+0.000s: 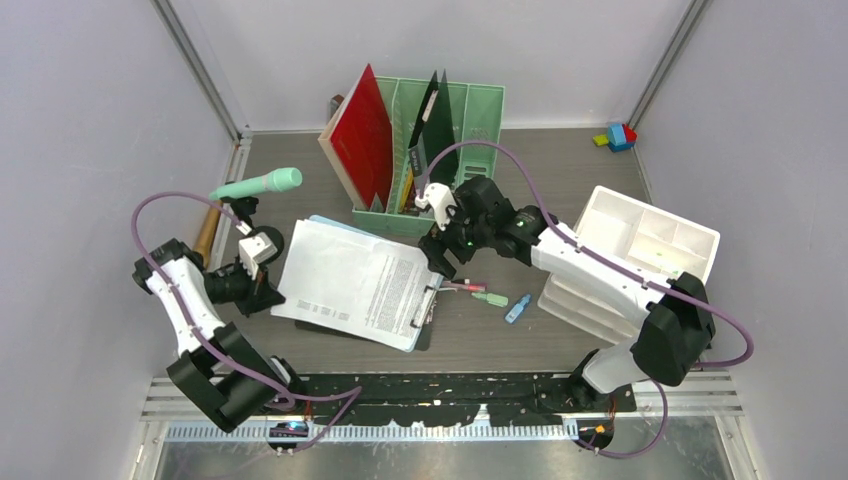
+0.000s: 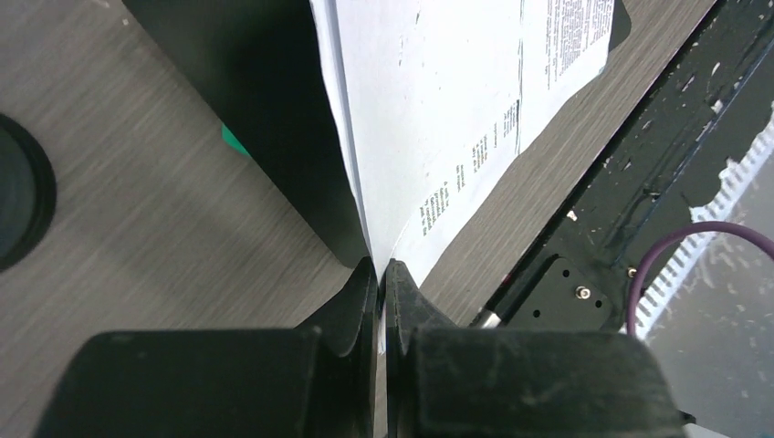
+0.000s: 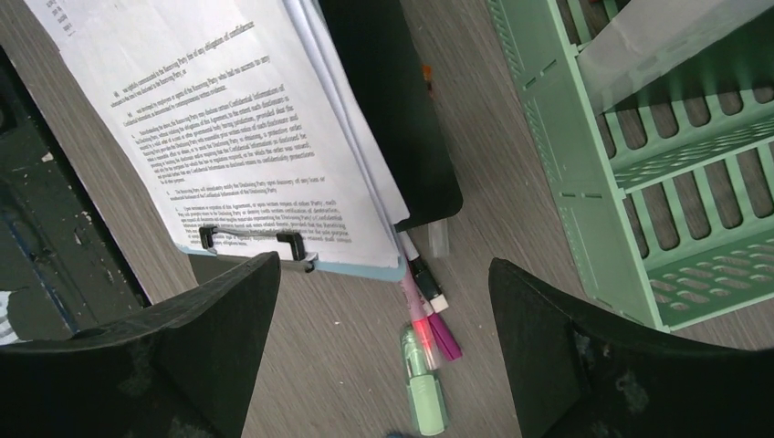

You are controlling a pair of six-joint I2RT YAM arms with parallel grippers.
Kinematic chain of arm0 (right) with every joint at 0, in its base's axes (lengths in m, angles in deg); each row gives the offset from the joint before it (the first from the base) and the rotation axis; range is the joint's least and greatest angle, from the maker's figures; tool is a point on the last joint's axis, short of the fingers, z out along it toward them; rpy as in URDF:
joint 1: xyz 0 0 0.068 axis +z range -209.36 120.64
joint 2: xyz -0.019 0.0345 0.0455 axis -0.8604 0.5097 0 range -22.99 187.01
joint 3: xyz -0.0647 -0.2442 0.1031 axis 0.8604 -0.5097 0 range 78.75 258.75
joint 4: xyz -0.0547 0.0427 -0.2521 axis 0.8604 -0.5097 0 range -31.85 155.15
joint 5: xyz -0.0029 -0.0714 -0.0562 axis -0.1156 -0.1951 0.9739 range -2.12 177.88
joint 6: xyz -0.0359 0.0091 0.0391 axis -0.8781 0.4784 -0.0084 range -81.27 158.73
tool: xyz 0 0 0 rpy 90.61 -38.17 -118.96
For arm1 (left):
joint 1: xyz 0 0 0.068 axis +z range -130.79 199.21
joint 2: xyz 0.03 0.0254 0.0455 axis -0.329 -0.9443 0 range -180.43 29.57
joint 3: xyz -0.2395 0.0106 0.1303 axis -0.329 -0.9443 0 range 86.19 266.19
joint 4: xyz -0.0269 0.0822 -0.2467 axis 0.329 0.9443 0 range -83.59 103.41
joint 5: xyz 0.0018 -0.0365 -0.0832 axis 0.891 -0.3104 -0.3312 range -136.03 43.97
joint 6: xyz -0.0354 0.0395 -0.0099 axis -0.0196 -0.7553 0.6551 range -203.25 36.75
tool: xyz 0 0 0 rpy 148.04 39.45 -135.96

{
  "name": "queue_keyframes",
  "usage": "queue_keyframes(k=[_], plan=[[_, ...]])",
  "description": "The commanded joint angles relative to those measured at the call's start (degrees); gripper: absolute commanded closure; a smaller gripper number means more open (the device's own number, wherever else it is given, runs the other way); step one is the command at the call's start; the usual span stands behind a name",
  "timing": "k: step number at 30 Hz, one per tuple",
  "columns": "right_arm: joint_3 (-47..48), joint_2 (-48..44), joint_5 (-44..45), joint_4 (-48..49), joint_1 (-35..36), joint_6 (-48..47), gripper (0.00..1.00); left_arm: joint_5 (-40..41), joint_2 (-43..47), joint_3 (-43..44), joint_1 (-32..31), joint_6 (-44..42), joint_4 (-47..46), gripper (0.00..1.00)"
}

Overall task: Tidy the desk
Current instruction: Pick up the folder from the center of the board.

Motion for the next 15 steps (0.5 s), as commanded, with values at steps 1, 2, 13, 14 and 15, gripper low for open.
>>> queue_keyframes(k=[1,2,13,14,15], plan=[[0.26,-1.37,-5.98,1.31,-0.94,-1.32,0.09,-4.27,2.72,-0.56,0.2,-9.89,3.07,1.0],[0.2,-1.19,-6.35,1.0,-1.12,-1.79,0.09,-4.63,3.16,-0.59,0.18,-10.71,3.31,1.0],[-0.51,-0.2,-14.34,-3.15,-3.44,-4.93,0.1,-6.68,6.53,-2.31,0.23,-16.73,3.35,1.0],[-0.83,-0.08,-15.47,-3.43,-3.54,-5.14,0.1,-6.81,6.52,-2.27,0.23,-16.86,3.38,1.0],[-0.99,0.16,-16.1,-4.03,-3.57,-5.52,0.1,-6.88,6.55,-2.34,0.23,-17.01,3.31,1.0]])
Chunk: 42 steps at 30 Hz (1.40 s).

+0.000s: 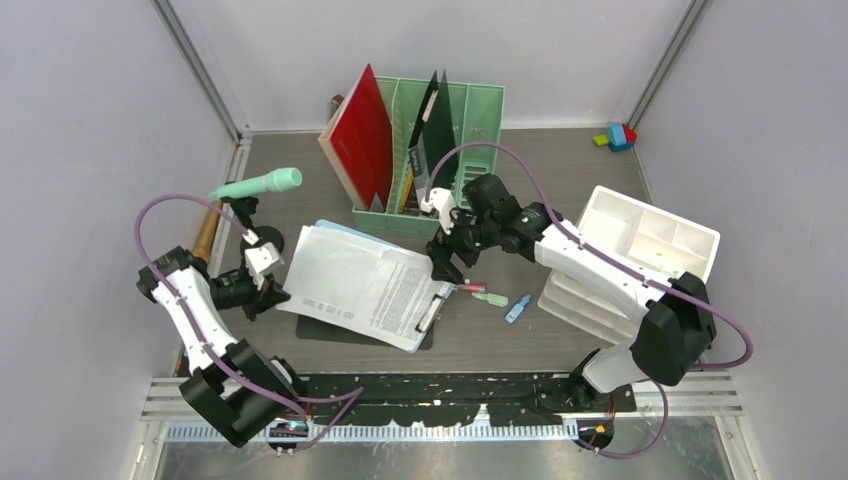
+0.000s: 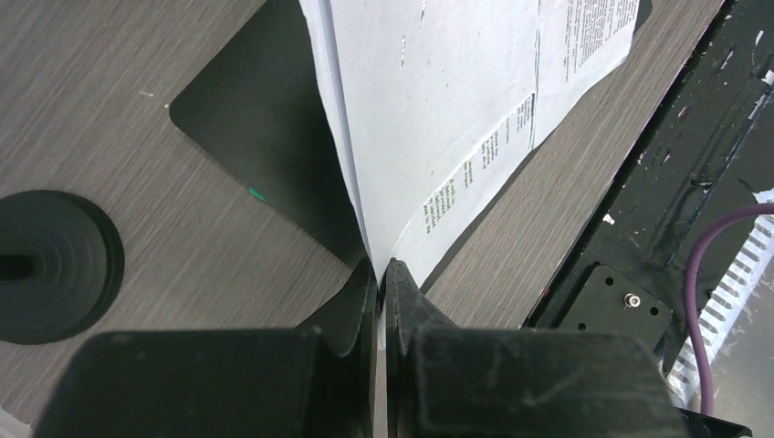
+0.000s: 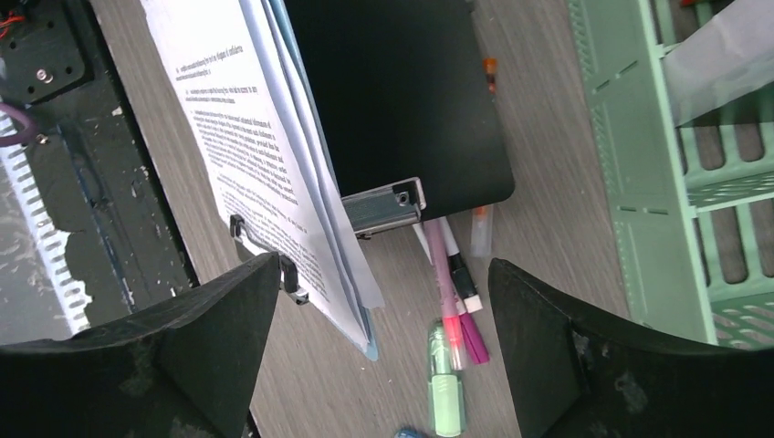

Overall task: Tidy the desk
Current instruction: Pick up the folder from the center of the board.

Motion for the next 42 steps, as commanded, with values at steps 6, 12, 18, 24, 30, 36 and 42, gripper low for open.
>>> queue_keyframes(k=[6,12,18,24,30,36,42], plan=[[0.47,2.43,-12.04,-6.0,-0.61,-2.73,0.19,-3.37,0.04,-0.36,0.18,-4.4,1.13,1.0],[1.78,2.54,-13.68,-7.2,-0.54,-2.1,0.51,-3.78,0.05,-0.41,0.22,-3.82,0.57,1.0],[5.04,2.0,-13.83,-10.33,-0.54,-1.3,0.94,-2.05,-0.39,1.45,0.23,-1.48,0.48,1.0],[6.36,-0.69,-16.68,-11.17,-0.54,0.83,1.0,-0.04,-4.36,8.49,0.18,-0.67,6.25,0.82],[12.42,-1.62,-16.67,-15.62,-0.54,1.79,0.99,-1.44,-6.55,18.15,0.18,2.59,11.67,0.29],[14.65,-4.18,-16.19,-16.04,-0.48,2.97,1.0,-1.26,-2.31,22.64,-1.73,4.29,11.67,0.16],[16.33,-3.37,-14.7,-16.98,-0.41,3.72,1.0,-2.66,1.34,28.68,-9.47,14.39,10.25,0.14]])
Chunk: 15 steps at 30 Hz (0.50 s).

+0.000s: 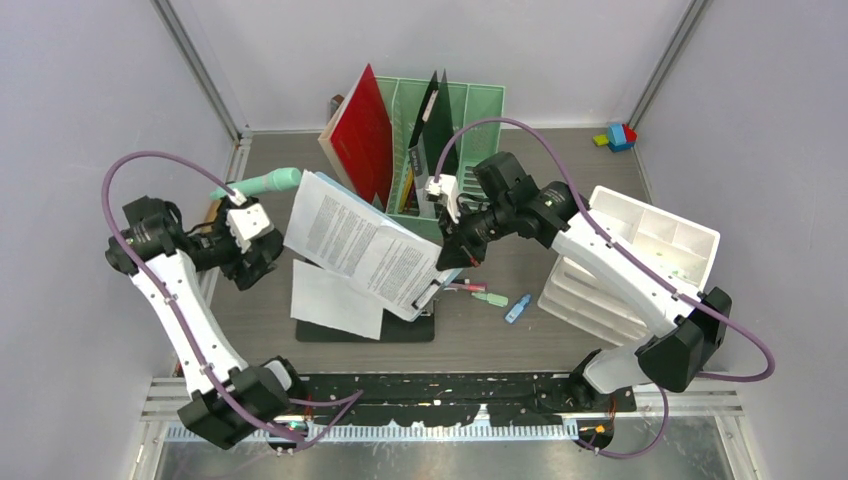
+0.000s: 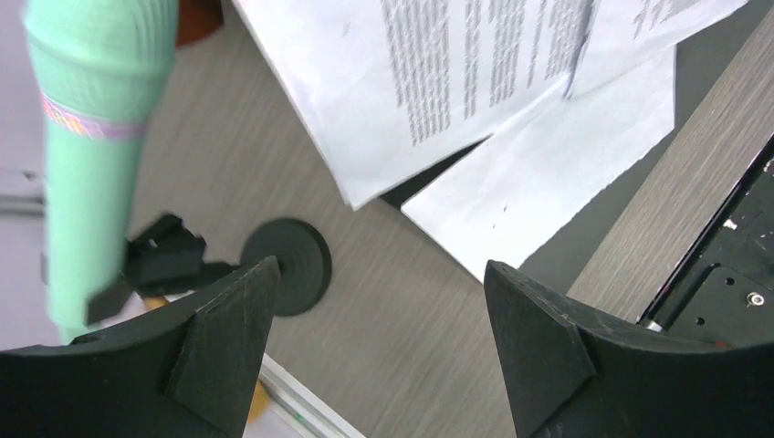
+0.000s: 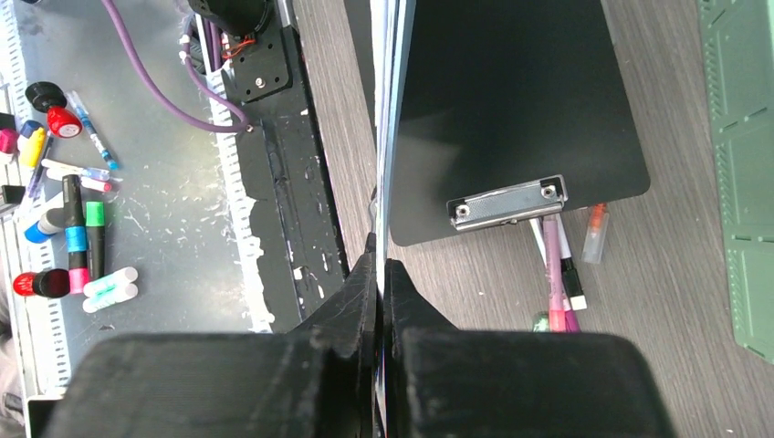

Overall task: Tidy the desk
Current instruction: Pick up the folder from the center of the board.

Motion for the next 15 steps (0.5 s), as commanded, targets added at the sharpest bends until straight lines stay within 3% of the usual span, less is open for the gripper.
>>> queue_keyframes(k=[1,6,15], plan=[[2.85,-1.07,0.89,0.77,0.24,1.0,1.0,-2.84,3.42,4.94,-5.31,9.05,9.72,0.14],[0.96,-0.46,3.54,0.92,0.24,-0.03,1.0,-3.39,7.44,0.53,-7.3,11.73,4.44,0.12],[-1.31,2.24,0.27,1.31,1.53,0.77,0.99,-4.71,9.56,-1.63,-11.19,17.73,-1.97,0.06]])
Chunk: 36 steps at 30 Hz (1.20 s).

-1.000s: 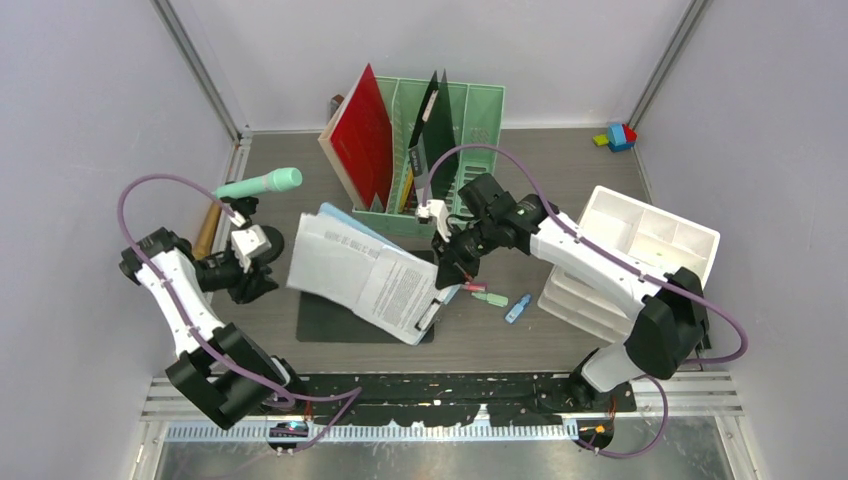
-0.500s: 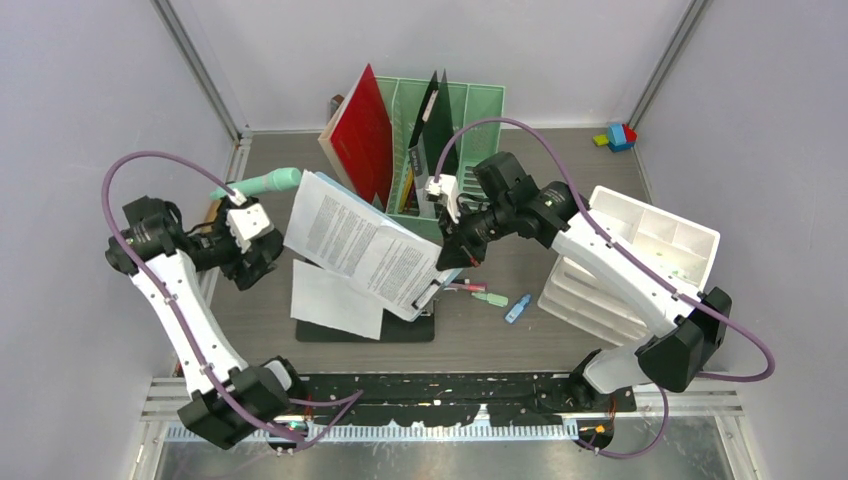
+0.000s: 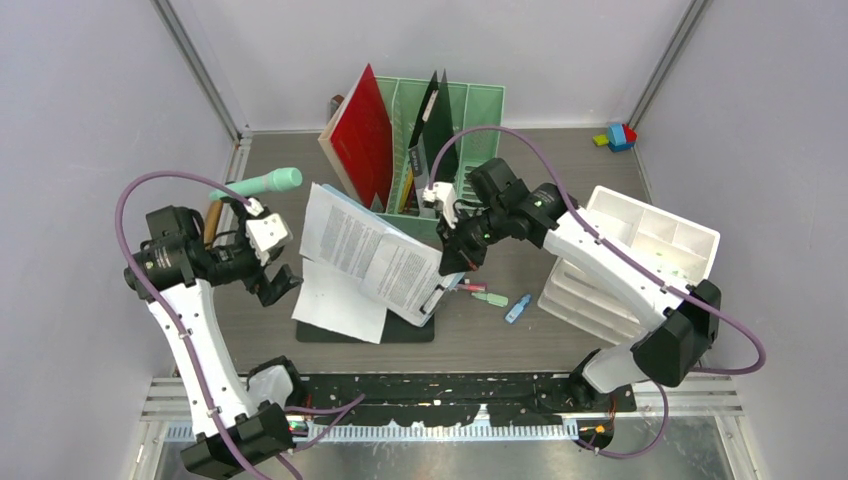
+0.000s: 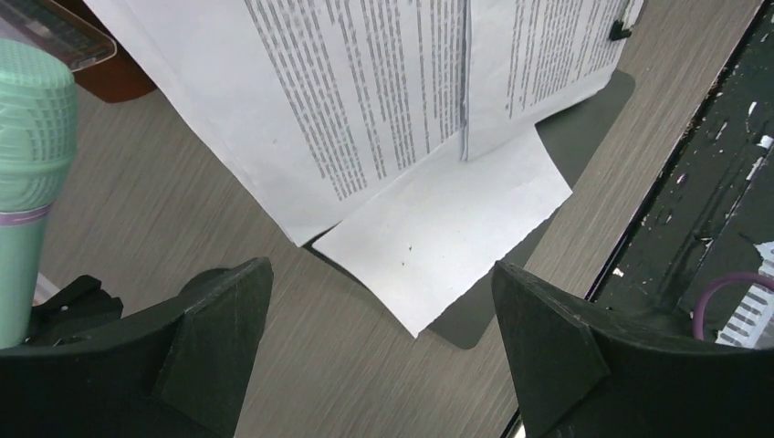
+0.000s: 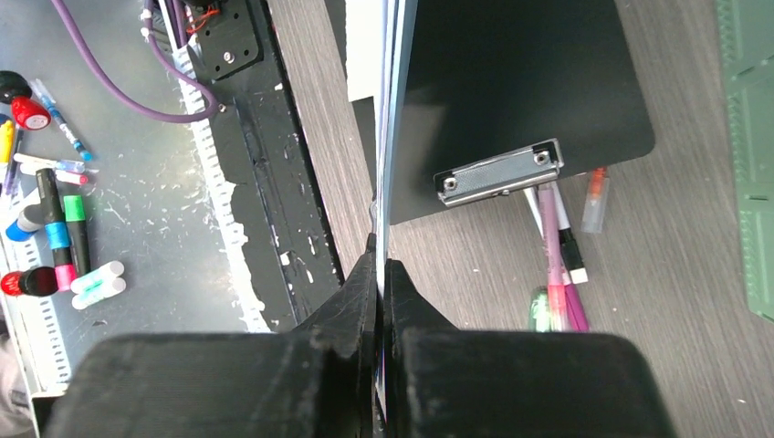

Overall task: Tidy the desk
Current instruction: Pick up the folder from the center of the board.

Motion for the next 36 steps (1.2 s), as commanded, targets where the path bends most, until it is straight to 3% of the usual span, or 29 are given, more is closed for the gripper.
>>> queue_keyframes(k=[1,7,15,28,36], plan=[[-0.5,1.18,-3.86,2.61,1.4,0.76,0.99,-1.89,-0.14,-0.73,-1.28,3.47,-1.52,0.06],[-1.51,3.65,-5.89,3.57,1.89,1.83,1.0,2.78,1.08,-7.67,-1.37,-2.56,-0.03,0.06],[-0.13,7.64,-7.6,3.83,2.3,2.44,1.0,13.58,3.6,-20.79,-1.37,-5.87,-6.71,0.07],[1.74,11.79,-7.35,4.25,2.31,2.14,1.0,27.16,-3.8,-31.71,-1.13,11.24,-23.37,0.09],[0.36,12.51,-8.08,4.56,2.31,1.65,1.0,36.04,-5.53,-38.04,-0.6,15.57,-34.89,0.06]])
